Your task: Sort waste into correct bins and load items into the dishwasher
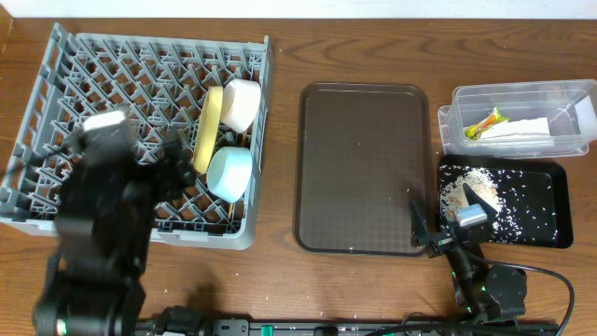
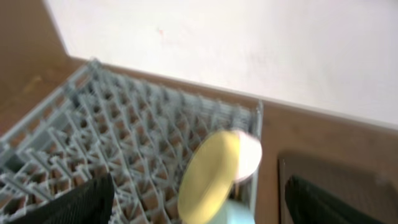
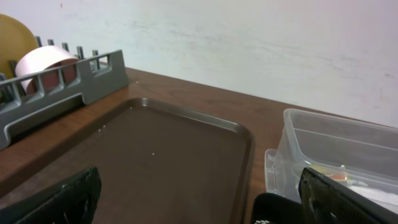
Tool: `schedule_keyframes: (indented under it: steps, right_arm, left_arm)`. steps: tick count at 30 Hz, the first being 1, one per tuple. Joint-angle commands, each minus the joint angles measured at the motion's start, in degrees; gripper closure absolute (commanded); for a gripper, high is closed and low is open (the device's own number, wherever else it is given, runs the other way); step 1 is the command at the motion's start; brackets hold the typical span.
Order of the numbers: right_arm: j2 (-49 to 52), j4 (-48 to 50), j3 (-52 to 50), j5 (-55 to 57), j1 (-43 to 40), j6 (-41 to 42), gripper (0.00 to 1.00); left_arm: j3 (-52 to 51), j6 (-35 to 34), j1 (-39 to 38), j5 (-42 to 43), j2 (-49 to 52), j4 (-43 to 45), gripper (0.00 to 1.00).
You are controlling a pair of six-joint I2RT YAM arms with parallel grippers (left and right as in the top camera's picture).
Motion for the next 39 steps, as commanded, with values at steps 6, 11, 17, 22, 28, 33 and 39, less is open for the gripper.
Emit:
schedule_keyframes:
  steps: [6,11,17,22,28,33,39]
  right_arm:
    - [-0.4,-0.3,-0.1,0.3,0.9,-0.5,0.01]
    - [-0.4,-0.3,-0.1,0.3,0.9,-0.5,0.01]
    - [-0.4,-0.3,-0.1,0.3,0.9,-0.5,0.01]
    - [-0.4,-0.3,-0.1,0.3,0.9,-0.5,0.01]
    - [-0.4,-0.3,-0.1,0.3,0.9,-0.5,0.01]
    - [-0.4,-0.3,-0.1,0.3,0.9,-0.5,0.01]
    - [-0.4,-0.3,-0.1,0.3,0.9,-0.5,0.01]
  left_arm:
    - [-20.2,-2.0,4.8,1.8,-17.4,14.2,0.11]
    - [-33.2,-1.9,4.9,2.4,-26.4,23.0,0.11]
    - [-46.3,-1.7,4.9,4.9,-33.3,31.9,0.11]
    - [-54.6,-1.8,4.9,6.2,-38.6,38.1,0.11]
    - [-60.7,-1.8,4.9,6.8,-41.6,39.6,0.11]
    - [-64.4,-2.0,4.9,7.1,-41.6,38.0,0.11]
    - [-64.4,-2.0,4.9,7.2,-41.6,34.0,0.11]
